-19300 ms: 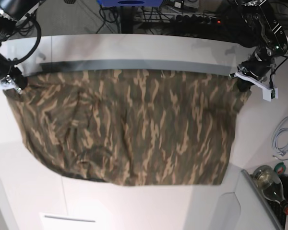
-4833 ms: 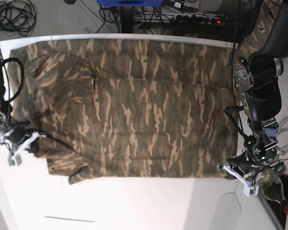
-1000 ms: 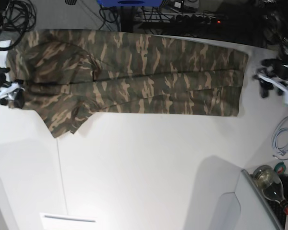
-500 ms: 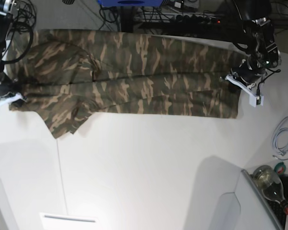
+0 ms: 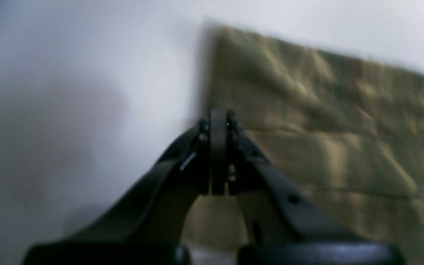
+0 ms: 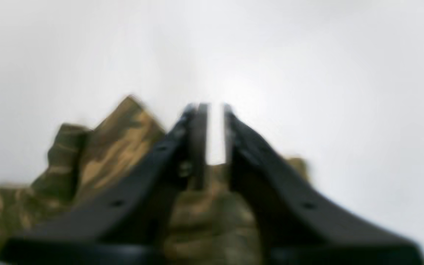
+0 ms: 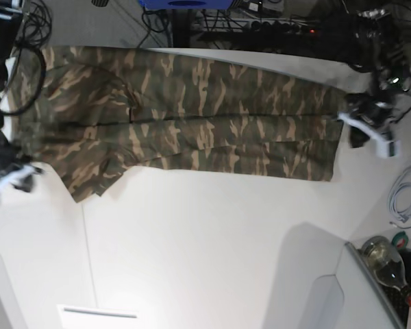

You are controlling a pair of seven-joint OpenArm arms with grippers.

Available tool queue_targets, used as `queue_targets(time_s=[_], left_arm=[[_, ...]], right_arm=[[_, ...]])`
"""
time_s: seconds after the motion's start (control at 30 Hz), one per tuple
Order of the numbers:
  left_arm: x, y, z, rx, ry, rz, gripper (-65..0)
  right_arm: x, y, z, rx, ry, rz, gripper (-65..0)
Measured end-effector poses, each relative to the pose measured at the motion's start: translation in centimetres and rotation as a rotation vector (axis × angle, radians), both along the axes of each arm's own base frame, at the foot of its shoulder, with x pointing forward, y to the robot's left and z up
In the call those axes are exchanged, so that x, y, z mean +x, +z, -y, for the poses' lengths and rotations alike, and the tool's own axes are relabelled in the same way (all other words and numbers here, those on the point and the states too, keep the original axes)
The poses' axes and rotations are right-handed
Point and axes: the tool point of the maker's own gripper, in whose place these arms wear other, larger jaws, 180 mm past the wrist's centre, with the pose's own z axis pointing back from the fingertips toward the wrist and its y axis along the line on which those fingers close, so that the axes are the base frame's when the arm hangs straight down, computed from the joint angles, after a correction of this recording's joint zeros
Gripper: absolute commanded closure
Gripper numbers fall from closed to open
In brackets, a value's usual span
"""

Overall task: Layout the t-shirt on the table in an organized manner, then fold the t-shirt properly
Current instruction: 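Smooth the strip's end with the right gripper, pressing it flat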

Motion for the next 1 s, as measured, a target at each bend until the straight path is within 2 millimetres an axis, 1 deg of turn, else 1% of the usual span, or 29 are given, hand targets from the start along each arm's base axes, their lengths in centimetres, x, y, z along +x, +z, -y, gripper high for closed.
queue_targets(time_s=[0.03, 0.07, 0.1, 0.13, 0.17, 0.2, 0.27, 0.33, 0.4, 0.57, 0.6, 0.63, 0.67, 0.73, 0.8, 0.83, 0.87, 0.9, 0.97, 1.0], left_arm=[[-0.9, 1.1, -1.4, 0.03, 0.036, 0.018, 0.0], [-1.7, 2.0, -2.6, 0.058, 0.076, 0.027, 0.0], [-2.6, 2.6, -3.5, 0.077, 0.101, 0.03, 0.0], [-3.3, 3.2, -4.1, 0.089, 0.115, 0.039, 0.0], [-4.1, 3.5, -4.9, 0.103, 0.134, 0.037, 0.0], [-4.6, 3.8, -5.5, 0.11, 0.151, 0.04, 0.0], [-6.3, 4.2, -7.5, 0.135, 0.208, 0.031, 0.0], [-7.9, 4.8, -9.2, 0.159, 0.26, 0.026, 0.0], [-8.9, 5.0, -10.4, 0.179, 0.3, 0.016, 0.0], [-9.6, 3.6, -10.9, 0.14, 0.323, -0.006, 0.0], [-9.8, 3.4, -10.9, 0.139, 0.324, -0.013, 0.0], [-9.8, 3.3, -11.0, 0.14, 0.323, -0.017, 0.0], [-9.8, 3.2, -10.9, 0.138, 0.321, -0.019, 0.0], [-9.6, 3.1, -10.7, 0.134, 0.319, -0.021, 0.0], [-9.5, 3.0, -10.6, 0.13, 0.311, -0.018, 0.0], [-9.5, 3.0, -10.6, 0.131, 0.311, -0.019, 0.0], [-9.5, 3.0, -10.6, 0.132, 0.311, -0.02, 0.0], [-9.6, 3.0, -10.6, 0.132, 0.312, -0.02, 0.0], [-9.6, 3.1, -10.7, 0.135, 0.312, -0.022, 0.0], [-9.5, 3.1, -10.7, 0.136, 0.31, -0.02, 0.0]], right_arm=[[1.0, -0.5, -1.4, 0.01, 0.057, -0.039, -30.3], [2.2, -0.9, -2.3, 0.015, 0.092, -0.055, -37.5], [3.4, -1.0, -2.6, 0.014, 0.108, -0.065, -43.4], [4.3, -1.2, -2.8, 0.007, 0.12, -0.075, -47.4], [4.9, -1.5, -3.0, -0.001, 0.134, -0.078, -49.2], [5.1, -1.8, -3.1, -0.006, 0.155, -0.082, -49.8], [4.6, -3.1, -4.0, 0.001, 0.21, -0.126, -50.0], [4.0, -4.7, -4.5, 0.012, 0.216, -0.178, -49.7], [4.0, -5.4, -5.3, 0.027, 0.228, -0.187, -49.5], [3.9, -5.9, -6.0, 0.024, 0.247, -0.187, -49.2], [3.8, -6.0, -6.2, 0.029, 0.249, -0.191, -48.0], [3.7, -6.1, -6.5, 0.033, 0.25, -0.192, -44.6], [3.6, -6.2, -6.6, 0.035, 0.252, -0.193, -39.0], [3.7, -6.1, -6.6, 0.036, 0.251, -0.191, -24.5], [3.8, -6.0, -6.4, 0.038, 0.245, -0.185, -5.0], [3.8, -5.9, -6.3, 0.034, 0.245, -0.185, 0.0], [3.8, -5.8, -6.3, 0.03, 0.25, -0.185, 0.0], [3.8, -5.5, -6.4, 0.023, 0.259, -0.172, -1.7], [3.6, -4.3, -7.6, 0.011, 0.3, -0.128, -0.2], [3.2, -3.8, -8.3, 0.005, 0.33, -0.128, 0.0]])
